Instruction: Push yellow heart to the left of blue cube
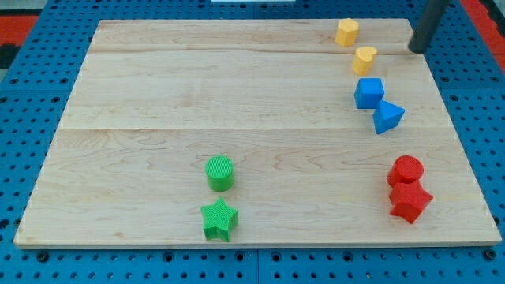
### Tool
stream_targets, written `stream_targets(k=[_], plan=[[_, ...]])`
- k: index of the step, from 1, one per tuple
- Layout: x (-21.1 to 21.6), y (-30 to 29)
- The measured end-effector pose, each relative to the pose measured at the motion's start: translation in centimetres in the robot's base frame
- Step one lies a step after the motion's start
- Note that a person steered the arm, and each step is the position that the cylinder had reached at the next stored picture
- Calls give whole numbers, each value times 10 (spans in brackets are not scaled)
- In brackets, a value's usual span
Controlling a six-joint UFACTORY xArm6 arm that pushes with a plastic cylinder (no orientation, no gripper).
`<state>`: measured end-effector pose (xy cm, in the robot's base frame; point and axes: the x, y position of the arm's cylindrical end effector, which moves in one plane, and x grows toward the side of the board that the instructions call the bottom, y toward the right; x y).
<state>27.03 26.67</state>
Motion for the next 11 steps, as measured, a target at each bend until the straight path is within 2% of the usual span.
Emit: stream_targets(k=[1,2,4,5,6,7,8,9,11], plan=[[33,-27],[38,-91],[4,-84],[-8,-120],[15,-163],[31,-169],[28,-165],[44,-147],[114,-129]])
